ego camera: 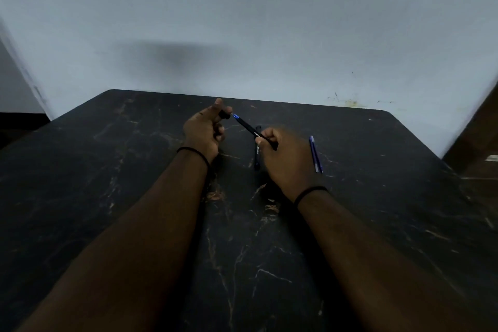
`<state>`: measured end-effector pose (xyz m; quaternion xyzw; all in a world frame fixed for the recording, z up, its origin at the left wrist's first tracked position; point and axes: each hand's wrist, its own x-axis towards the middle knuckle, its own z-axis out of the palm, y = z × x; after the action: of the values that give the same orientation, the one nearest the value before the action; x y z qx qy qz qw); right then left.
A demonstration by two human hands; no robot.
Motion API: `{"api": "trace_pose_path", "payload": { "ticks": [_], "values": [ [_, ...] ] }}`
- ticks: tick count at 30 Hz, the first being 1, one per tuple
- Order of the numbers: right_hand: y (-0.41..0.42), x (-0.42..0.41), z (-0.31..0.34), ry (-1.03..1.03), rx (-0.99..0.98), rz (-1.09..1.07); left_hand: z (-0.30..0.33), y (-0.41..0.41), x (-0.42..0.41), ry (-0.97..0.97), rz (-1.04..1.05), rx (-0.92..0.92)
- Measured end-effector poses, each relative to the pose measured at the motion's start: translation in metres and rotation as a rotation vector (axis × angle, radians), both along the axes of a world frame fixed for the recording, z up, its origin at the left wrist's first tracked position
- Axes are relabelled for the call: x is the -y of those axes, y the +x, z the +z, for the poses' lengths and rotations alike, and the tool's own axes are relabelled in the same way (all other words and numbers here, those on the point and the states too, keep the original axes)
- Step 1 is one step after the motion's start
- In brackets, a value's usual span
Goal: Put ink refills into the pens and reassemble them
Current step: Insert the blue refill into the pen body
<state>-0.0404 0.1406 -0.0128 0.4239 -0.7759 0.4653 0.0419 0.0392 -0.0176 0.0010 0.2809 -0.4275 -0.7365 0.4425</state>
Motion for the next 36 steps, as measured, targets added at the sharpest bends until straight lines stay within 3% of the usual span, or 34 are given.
{"api": "trace_pose_path", "payload": {
  "ticks": [9,21,36],
  "values": [
    [-0.001,0.001,-0.002,0.011,-0.076,0.002,0.003,-0.006,0.001,0.072,0.054,0.037],
    [-0.005,0.005,-0.005,0.007,-0.043,-0.023,-0.004,-0.009,-0.008,-0.264,-0.046,0.134],
    [-0.005,0.007,-0.008,-0.096,-0.044,-0.036,-0.003,-0.003,-0.014,-0.349,-0.176,0.13]
  ]
}}
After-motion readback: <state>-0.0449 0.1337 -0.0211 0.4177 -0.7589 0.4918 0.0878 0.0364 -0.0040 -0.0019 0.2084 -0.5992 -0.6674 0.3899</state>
